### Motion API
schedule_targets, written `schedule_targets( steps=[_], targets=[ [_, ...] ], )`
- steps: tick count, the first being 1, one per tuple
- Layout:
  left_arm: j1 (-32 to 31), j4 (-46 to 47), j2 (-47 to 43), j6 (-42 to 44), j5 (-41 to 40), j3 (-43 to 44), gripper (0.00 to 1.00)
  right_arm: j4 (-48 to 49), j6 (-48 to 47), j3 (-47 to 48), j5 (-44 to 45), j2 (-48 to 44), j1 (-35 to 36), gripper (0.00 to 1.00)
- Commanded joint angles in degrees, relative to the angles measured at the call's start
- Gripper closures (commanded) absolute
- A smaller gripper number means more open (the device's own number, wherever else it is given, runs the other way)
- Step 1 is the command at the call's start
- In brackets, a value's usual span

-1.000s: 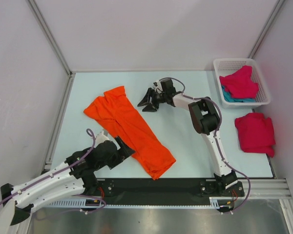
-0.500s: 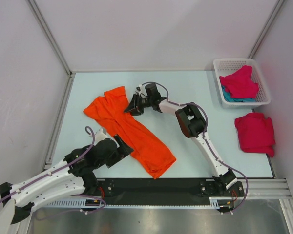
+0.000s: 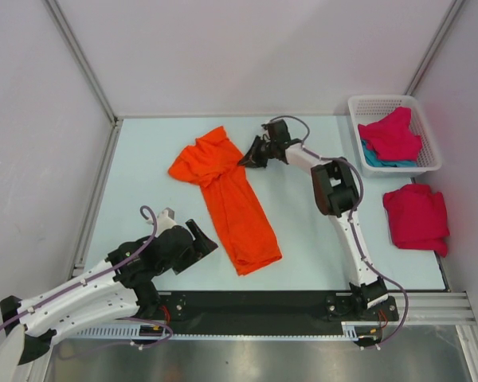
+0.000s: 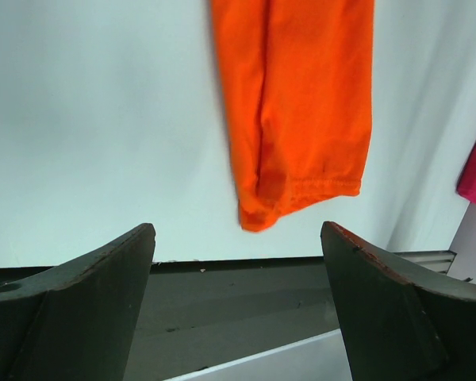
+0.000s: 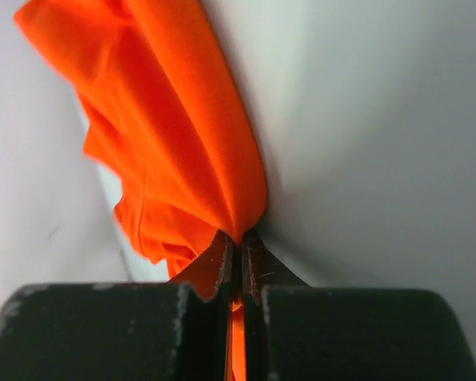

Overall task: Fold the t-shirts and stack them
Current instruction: Rotate the tshirt 90 degrees

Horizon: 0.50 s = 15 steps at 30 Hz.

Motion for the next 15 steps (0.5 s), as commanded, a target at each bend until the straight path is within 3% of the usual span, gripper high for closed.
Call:
schedule_targets(
  steps=[1, 3, 6, 12, 15],
  targets=[
    [-0.36, 0.68, -0.63, 1.55, -1.23, 2.19, 0.1, -9.28, -6.61, -2.29, 15.9, -6.89, -4.6, 1.0],
    [-0.36, 1.38, -0.1, 1.81, -1.05, 1.92, 0.09, -10.69, -7.32, -2.03, 15.75, -6.72, -5.48, 1.0],
    [-0.36, 2.96, 1.3, 2.6, -0.35, 1.75, 0.09, -12.62, -8.99, -0.54, 12.85, -4.96, -5.75, 0.8],
    [-0.36, 6.92, 4.02, 4.18, 1.05, 1.22, 0.1, -15.09, -12.33, 0.18, 11.17, -6.97, -6.18, 0.54],
    [-0.36, 10.25, 5.78, 4.97, 1.76, 0.26, 0.09, -15.62, -13.47, -1.67, 12.05, -11.0, -6.89, 0.5]
  ],
)
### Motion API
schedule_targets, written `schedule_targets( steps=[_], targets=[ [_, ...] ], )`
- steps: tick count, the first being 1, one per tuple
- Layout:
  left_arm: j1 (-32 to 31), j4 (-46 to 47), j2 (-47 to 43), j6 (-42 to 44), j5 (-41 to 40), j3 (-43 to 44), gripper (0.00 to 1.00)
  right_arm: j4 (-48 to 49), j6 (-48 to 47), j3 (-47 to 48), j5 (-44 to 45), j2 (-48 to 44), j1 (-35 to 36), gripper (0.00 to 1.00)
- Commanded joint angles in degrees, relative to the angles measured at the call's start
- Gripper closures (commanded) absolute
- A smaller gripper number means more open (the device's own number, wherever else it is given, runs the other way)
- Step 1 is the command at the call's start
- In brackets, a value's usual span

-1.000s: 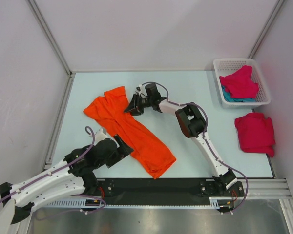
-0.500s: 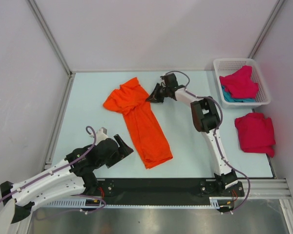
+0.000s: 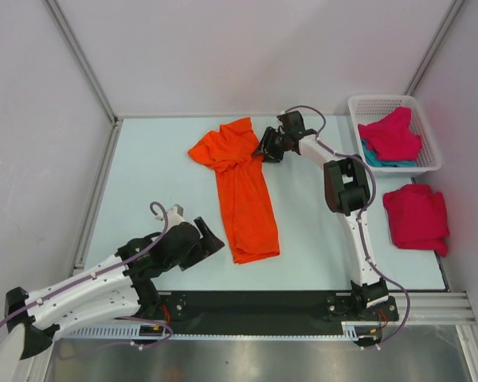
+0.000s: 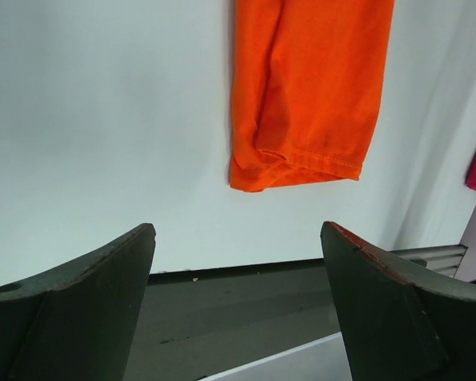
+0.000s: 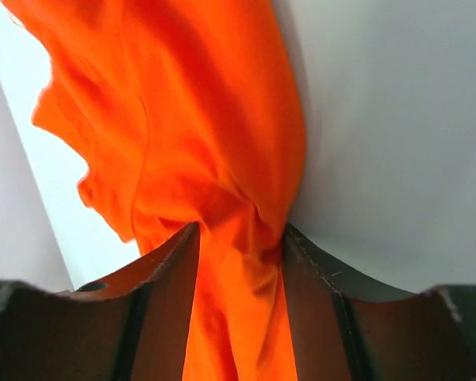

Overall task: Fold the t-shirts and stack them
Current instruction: Rotate the tshirt 90 degrees

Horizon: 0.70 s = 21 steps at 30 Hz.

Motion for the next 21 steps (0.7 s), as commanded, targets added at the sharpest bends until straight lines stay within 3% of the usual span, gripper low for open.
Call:
schedule_targets(
  steps=[1, 8, 16, 21],
  targets=[
    [-0.33, 7.65, 2.27, 2.79, 1.32, -0.01, 0.09, -5.44, -4.45, -2.45, 2.96, -7.12, -0.5, 0.5],
    [-0.33, 17.33, 12.19, 4.11, 4.22, -2.64, 0.09, -3.68, -6.47, -17.2, 4.63, -22.41, -1.56, 0.49],
    [-0.25, 25.77, 26.08, 5.95, 5.63, -0.98, 0.1, 0.54, -6.82, -44.42, 4.02, -41.75, -0.34, 0.49],
    [-0.33, 29.99, 31.79, 6.04, 6.69, -0.63, 0.09, 1.42, -6.65, -56.59, 5.51, -52.73, 2.92, 0.48]
  ],
)
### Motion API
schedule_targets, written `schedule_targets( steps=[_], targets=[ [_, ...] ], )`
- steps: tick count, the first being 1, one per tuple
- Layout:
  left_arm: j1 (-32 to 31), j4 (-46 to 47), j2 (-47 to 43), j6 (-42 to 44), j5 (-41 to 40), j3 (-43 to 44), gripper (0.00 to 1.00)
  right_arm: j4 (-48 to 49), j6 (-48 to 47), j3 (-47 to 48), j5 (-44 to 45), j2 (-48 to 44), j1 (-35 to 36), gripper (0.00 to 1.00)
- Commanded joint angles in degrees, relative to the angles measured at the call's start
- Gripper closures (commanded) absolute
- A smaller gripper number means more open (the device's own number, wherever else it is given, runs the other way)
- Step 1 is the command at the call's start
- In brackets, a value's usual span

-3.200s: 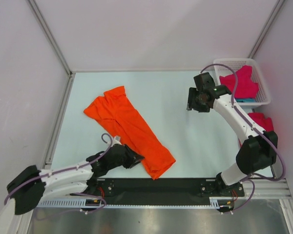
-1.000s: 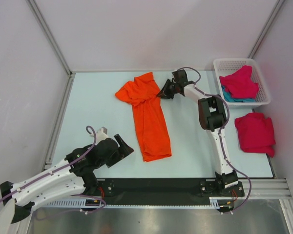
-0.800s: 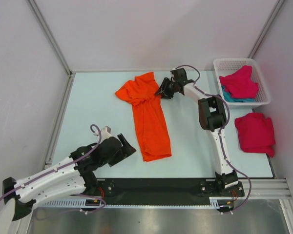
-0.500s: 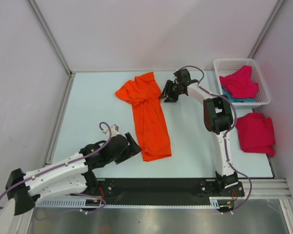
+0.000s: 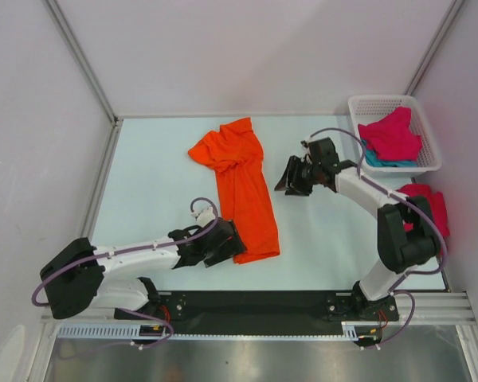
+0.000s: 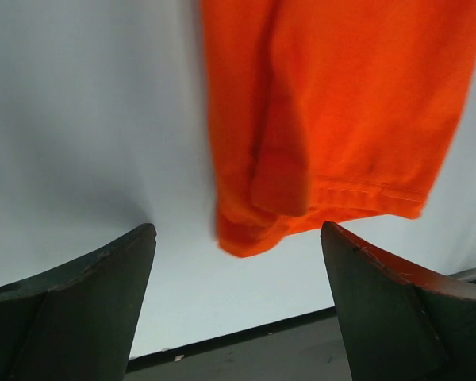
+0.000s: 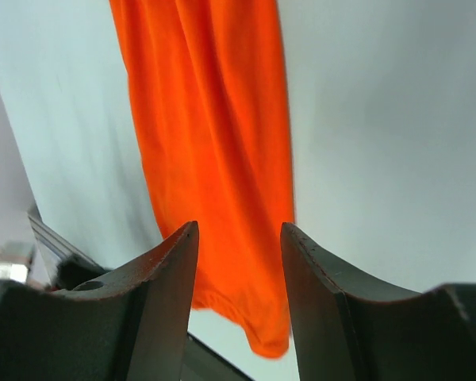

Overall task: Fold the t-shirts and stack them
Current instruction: Rotate the tshirt 90 degrees, then grab the bottom of the folded rectangular tshirt with both arms

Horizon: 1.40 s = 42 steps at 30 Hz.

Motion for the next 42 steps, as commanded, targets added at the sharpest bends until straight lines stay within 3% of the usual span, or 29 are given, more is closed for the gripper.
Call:
schedule_targets(
  steps=[1, 16, 31, 33, 37, 39, 42],
  targets=[
    [-0.25, 6.32, 3.39, 1.63, 0.92, 1.71, 0.09, 1.07, -0.61, -7.72, 1.51, -6.87, 3.25, 0.48],
    [-0.33, 8.26, 7.35, 2.07, 0.56, 1.89, 0.14, 2.56, 3.78, -23.11, 5.03, -16.11, 10.63, 0.49],
    [-0.25, 11.69, 13.14, 2.59, 0.82, 1.01, 0.21, 4.85, 7.21, -29.09, 7.23, -17.78, 15.73, 0.49],
    [-0.25, 12.48, 13.67, 2.59, 1.44, 0.75, 0.3, 5.29, 7.82, -29.27, 7.49, -17.25, 16.87, 0.5],
    [-0.25, 12.83, 13.15, 1.98, 1.62, -0.13, 0.72, 6.6, 8.79, -29.62, 7.67, -16.37, 18.54, 0.51],
    [-0.25, 11.96, 12.45, 1.98, 1.53, -0.31, 0.79, 7.3, 9.23, -29.97, 7.67, -16.2, 19.6, 0.53],
    [-0.25, 10.37, 9.56, 2.07, 1.18, -0.48, 0.88, 7.49, 9.85, -29.98, 7.58, -16.02, 21.09, 0.76]
  ],
)
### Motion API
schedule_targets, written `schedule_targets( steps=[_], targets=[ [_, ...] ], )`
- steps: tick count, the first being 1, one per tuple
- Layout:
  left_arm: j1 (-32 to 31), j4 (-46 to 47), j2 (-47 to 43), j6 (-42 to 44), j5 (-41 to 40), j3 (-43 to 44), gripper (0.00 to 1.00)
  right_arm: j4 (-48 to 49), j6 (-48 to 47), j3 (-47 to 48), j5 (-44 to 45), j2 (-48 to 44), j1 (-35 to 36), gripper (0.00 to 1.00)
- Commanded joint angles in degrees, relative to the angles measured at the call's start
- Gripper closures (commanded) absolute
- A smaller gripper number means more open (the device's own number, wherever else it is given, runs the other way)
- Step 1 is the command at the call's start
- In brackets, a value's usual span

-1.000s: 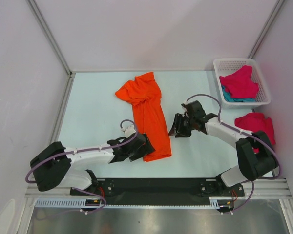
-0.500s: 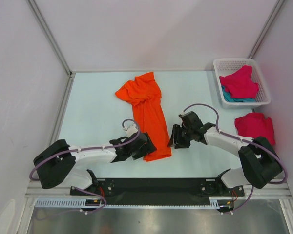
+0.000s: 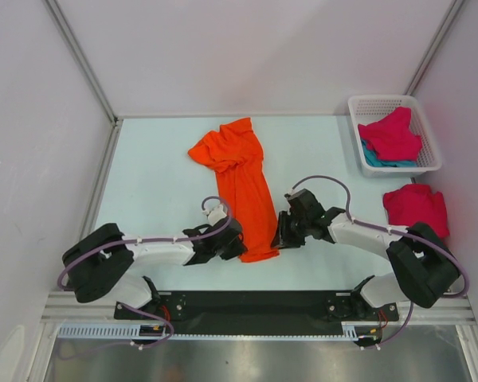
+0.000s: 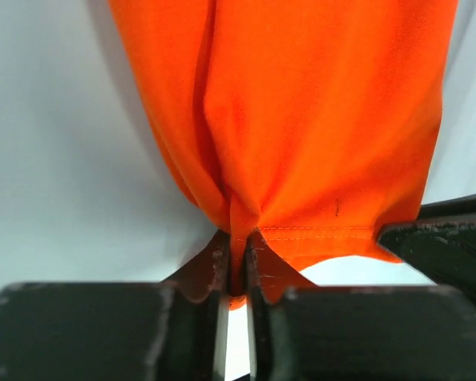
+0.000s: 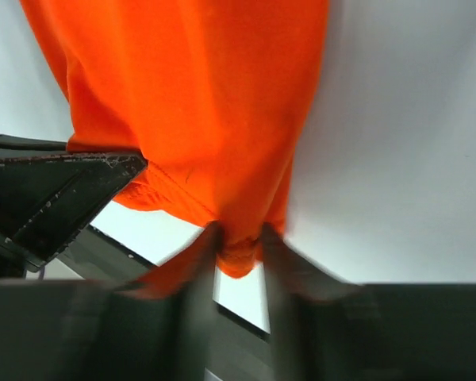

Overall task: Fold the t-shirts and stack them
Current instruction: Grab the bottom of the folded rectangular tshirt with both arms, then fold the folded rectangular tshirt in 1/3 of the way

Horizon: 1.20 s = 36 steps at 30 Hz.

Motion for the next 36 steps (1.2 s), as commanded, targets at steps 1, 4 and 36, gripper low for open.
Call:
schedule_targets(
  steps=[1, 4, 36],
  targets=[
    [-0.27, -6.59, -3.11, 1.06, 0.24, -1.75, 0.92, 2.33, 1.69, -0.53, 0.82, 0.02, 2.1, 0.92],
    [-0.27, -9.04, -7.06, 1.15, 0.59, -2.1, 0.98, 0.49, 2.31, 0.08, 2.14, -1.47, 4.21, 1.0],
    [27.5, -23.82, -12.18, 22.59, 7.18, 19.33, 0.97, -22.54, -10.78, 46.2, 7.51, 23.47, -1.49, 1.0]
  ],
)
